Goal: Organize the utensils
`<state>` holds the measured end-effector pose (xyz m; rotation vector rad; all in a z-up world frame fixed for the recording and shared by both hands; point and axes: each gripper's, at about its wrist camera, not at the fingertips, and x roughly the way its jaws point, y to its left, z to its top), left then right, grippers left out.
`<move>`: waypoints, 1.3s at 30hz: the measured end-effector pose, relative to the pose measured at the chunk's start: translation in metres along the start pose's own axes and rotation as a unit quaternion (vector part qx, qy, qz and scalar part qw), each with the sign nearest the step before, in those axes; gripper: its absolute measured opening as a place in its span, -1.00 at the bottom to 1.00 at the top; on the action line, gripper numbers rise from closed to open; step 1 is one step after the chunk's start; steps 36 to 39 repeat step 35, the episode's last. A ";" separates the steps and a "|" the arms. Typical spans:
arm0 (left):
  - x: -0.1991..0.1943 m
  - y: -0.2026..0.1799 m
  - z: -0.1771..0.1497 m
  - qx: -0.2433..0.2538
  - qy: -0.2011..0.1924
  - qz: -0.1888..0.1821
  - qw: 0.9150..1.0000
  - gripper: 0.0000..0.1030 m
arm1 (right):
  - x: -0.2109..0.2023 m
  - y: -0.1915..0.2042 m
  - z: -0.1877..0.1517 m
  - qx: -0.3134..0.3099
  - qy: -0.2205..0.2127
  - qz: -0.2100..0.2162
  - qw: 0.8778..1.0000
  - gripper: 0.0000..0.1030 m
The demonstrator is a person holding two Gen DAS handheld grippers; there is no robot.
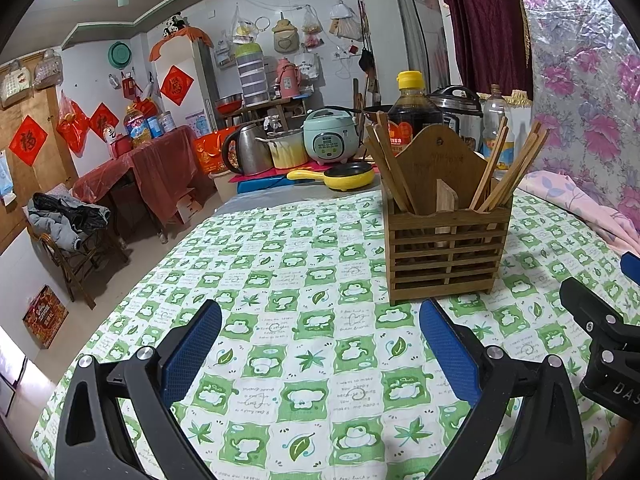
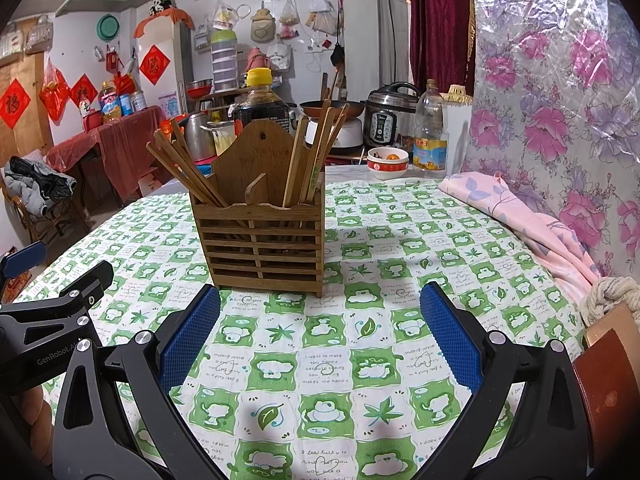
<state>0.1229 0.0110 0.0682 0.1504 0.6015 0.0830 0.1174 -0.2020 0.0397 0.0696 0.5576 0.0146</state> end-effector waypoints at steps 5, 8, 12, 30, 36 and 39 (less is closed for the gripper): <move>0.000 0.000 0.000 0.000 0.000 0.001 1.000 0.89 | -0.001 0.000 0.000 0.000 0.000 0.000 1.000 0.87; 0.000 0.000 0.000 0.000 0.000 0.001 1.000 0.89 | 0.000 0.000 0.000 0.000 0.000 0.000 1.000 0.87; 0.000 0.001 0.000 0.001 0.000 0.001 1.000 0.89 | 0.000 0.000 0.000 0.000 0.000 0.000 1.000 0.87; -0.002 0.001 0.001 -0.001 -0.006 0.011 1.000 0.89 | 0.000 0.000 0.000 -0.001 0.000 0.000 1.000 0.87; -0.003 0.001 0.001 0.000 -0.009 0.009 1.000 0.89 | 0.000 0.000 0.000 -0.001 0.000 0.000 1.000 0.87; -0.003 0.001 0.001 0.000 -0.009 0.009 1.000 0.89 | 0.000 0.000 0.000 -0.001 0.000 0.000 1.000 0.87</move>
